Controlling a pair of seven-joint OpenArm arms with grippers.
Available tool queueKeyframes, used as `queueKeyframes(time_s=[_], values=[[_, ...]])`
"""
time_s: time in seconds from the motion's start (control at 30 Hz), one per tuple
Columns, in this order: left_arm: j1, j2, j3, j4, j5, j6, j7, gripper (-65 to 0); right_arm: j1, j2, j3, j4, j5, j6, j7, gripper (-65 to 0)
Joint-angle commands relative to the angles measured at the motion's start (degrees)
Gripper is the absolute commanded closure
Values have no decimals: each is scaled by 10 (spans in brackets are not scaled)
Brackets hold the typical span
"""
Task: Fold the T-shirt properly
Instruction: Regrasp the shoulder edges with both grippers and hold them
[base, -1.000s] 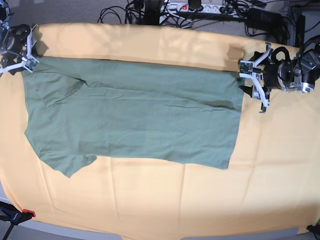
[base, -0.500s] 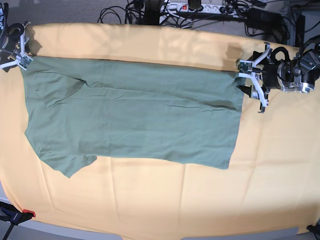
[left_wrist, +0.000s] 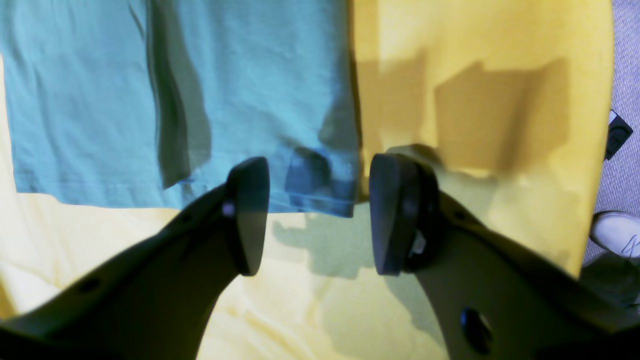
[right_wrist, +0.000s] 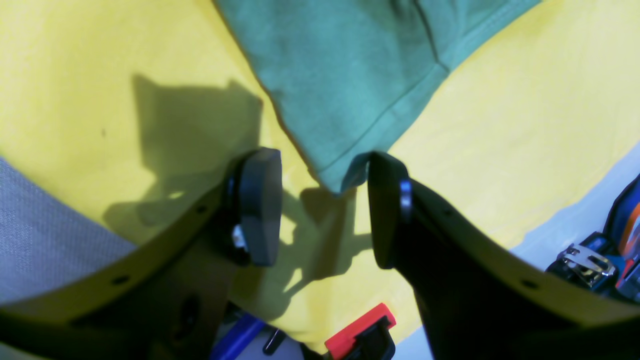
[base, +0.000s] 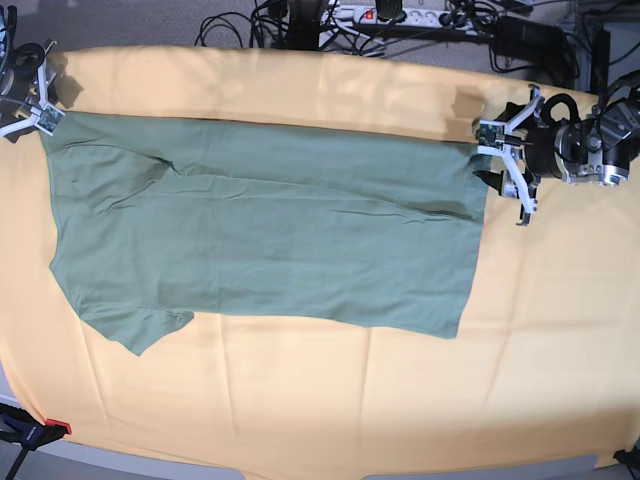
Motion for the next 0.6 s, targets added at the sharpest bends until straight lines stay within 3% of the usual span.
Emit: queueKeyframes(time_s=[0.0, 0.2, 0.57], values=[[-10, -12, -7, 5, -5, 2, -11, -327, -1, 9, 5, 2, 6, -8, 16, -302], [-10, -11, -7, 5, -5, 2, -10, -327, 3, 9, 5, 3, 7, -48, 19, -302], [-10, -11, -7, 5, -5, 2, -10, -327, 3, 7, 5, 19, 6, -50, 30, -302]])
